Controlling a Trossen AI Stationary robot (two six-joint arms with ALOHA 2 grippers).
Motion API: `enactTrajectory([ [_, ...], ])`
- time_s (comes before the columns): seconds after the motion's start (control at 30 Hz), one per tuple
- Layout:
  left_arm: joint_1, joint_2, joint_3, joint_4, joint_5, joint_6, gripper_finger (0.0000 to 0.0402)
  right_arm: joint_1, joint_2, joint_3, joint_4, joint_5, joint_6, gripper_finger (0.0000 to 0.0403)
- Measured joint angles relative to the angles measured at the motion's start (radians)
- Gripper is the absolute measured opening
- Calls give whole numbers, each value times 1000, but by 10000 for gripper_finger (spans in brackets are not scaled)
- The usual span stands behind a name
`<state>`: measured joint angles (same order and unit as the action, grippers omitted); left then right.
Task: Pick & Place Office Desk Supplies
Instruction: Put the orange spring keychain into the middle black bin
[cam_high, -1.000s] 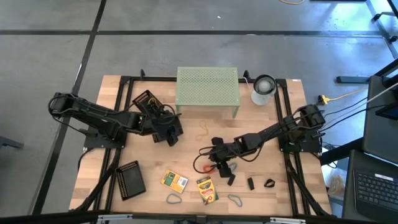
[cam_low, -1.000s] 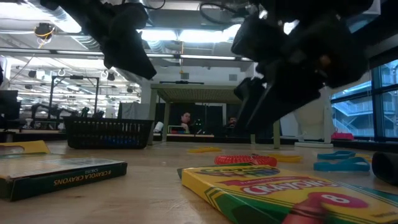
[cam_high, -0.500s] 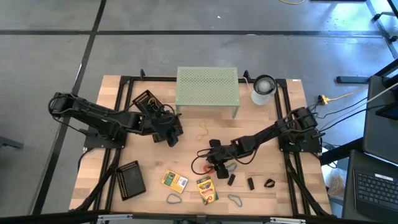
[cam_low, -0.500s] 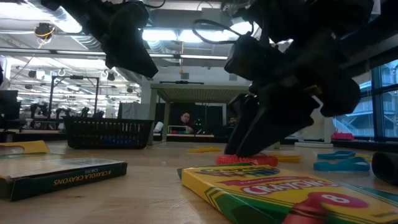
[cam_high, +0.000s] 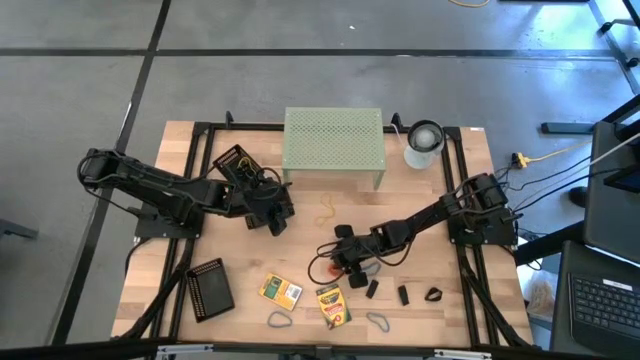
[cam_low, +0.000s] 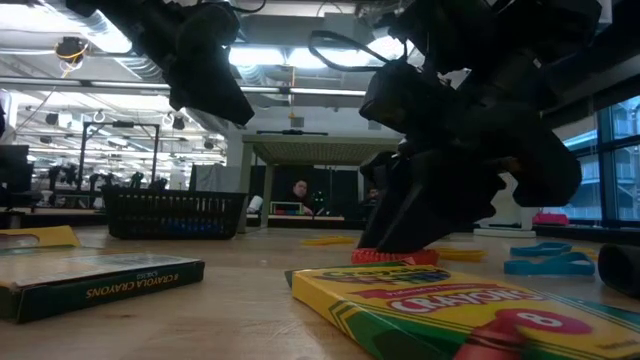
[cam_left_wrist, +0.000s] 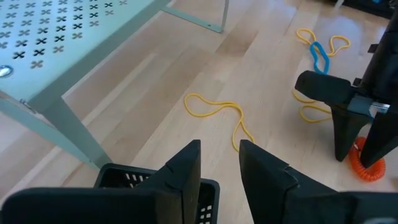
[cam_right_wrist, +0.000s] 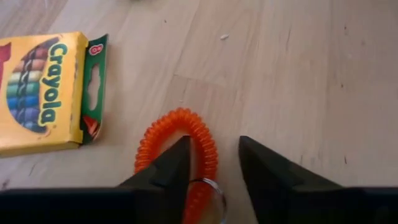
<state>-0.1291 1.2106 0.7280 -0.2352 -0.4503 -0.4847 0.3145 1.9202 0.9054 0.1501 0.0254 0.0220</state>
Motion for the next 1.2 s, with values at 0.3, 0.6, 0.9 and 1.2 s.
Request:
enactTrajectory([
  [0.3,0,0,0,1,-3,2,100,-26,-7,0,-6,-18,-32,15],
  [0.6,-12,0,0,73,28,155,124,-69,-141,-5,-43,98,-33,11],
  [0.9,-62,0,0,232,61,286,179,-86,-320,-5,-42,273,-37,10],
  [1.2,-74,0,0,384,60,291,194,-81,-384,-3,28,477,-187,10],
])
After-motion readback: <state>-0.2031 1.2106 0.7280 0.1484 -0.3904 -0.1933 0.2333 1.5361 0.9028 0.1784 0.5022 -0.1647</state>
